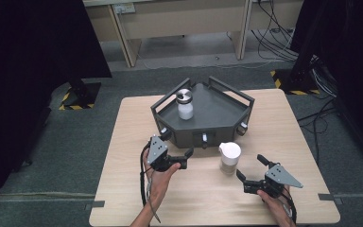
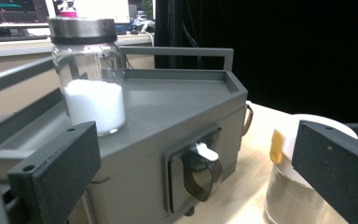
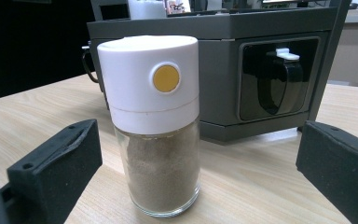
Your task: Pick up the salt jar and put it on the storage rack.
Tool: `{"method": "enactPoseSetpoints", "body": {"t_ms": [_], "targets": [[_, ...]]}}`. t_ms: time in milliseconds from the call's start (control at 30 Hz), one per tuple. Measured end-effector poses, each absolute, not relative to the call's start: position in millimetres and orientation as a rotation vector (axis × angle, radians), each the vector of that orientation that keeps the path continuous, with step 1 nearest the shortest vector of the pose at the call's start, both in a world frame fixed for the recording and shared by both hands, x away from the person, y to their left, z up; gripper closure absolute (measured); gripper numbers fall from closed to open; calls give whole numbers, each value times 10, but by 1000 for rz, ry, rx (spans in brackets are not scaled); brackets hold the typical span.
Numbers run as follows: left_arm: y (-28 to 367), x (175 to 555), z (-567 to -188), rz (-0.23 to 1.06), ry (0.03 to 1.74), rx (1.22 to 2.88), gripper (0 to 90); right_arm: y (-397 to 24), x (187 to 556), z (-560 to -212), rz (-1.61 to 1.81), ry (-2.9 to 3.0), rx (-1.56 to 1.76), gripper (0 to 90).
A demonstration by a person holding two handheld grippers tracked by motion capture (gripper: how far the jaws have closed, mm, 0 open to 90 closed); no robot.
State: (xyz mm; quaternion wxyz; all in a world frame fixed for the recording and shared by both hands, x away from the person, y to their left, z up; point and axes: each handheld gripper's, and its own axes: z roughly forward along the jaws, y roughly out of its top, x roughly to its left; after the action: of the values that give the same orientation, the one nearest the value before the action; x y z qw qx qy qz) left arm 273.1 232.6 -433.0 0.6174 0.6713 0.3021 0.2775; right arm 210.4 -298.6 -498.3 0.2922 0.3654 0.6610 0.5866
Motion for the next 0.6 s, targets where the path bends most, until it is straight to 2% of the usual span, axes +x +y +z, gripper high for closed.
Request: {"method": "enactPoseSetpoints", "body": {"t_ms": [600], "targets": [[2457,2525,-4769,631,688,1540,3,-2979,2097,-4987,1564,1768,970,2]]}}
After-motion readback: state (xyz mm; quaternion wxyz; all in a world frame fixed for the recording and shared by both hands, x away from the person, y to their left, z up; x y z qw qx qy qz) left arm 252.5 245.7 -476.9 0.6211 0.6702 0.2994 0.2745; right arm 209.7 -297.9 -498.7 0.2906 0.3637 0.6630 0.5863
